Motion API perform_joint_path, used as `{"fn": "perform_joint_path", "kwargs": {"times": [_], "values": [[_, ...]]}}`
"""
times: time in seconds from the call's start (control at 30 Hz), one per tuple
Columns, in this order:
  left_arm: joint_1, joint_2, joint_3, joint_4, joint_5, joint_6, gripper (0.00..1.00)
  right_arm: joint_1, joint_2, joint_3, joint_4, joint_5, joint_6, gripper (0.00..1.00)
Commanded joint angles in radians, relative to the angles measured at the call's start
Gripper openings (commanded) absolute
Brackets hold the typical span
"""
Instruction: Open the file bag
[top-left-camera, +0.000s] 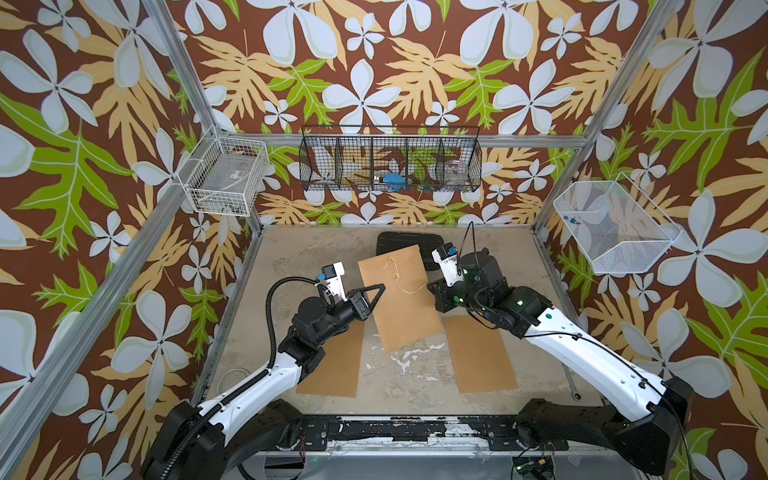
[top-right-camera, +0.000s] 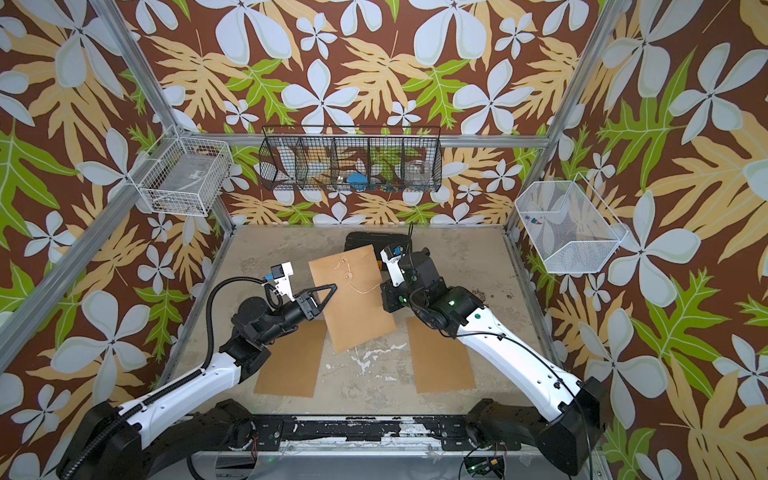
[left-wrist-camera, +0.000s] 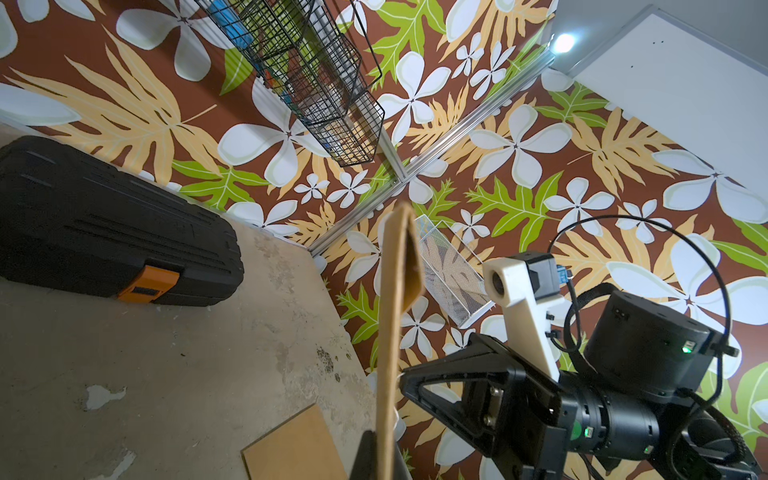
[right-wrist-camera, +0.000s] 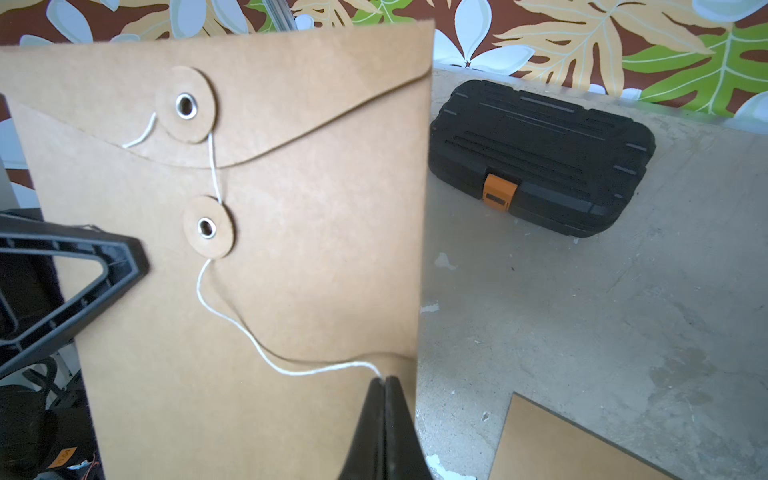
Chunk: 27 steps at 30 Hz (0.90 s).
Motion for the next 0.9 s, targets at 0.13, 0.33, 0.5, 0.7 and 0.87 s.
{"fn": "perform_joint_path", "kwargs": {"times": [0.13, 0.33, 0.5, 0.7, 0.87], "values": [[0.002, -0.002, -0.003, 0.036, 0.028, 0.007, 0.00, -0.013, 0.016, 0.035, -0.010, 0.034, -0.036, 0.00], [0.002, -0.006, -0.003, 0.036, 0.035, 0.013, 0.00, -0.026, 0.042, 0.075, -0.009, 0.034, -0.051, 0.00], [0.002, 0.001, -0.005, 0.038, 0.046, 0.013, 0.00, -0.027, 0.062, 0.113, -0.012, 0.042, -0.064, 0.00], [0.002, -0.007, -0.019, 0.038, 0.042, 0.006, 0.00, -0.027, 0.082, 0.170, -0.010, 0.036, -0.072, 0.00], [0.002, -0.010, -0.024, 0.039, 0.048, 0.007, 0.00, -0.027, 0.103, 0.222, -0.018, 0.022, -0.087, 0.00]]}}
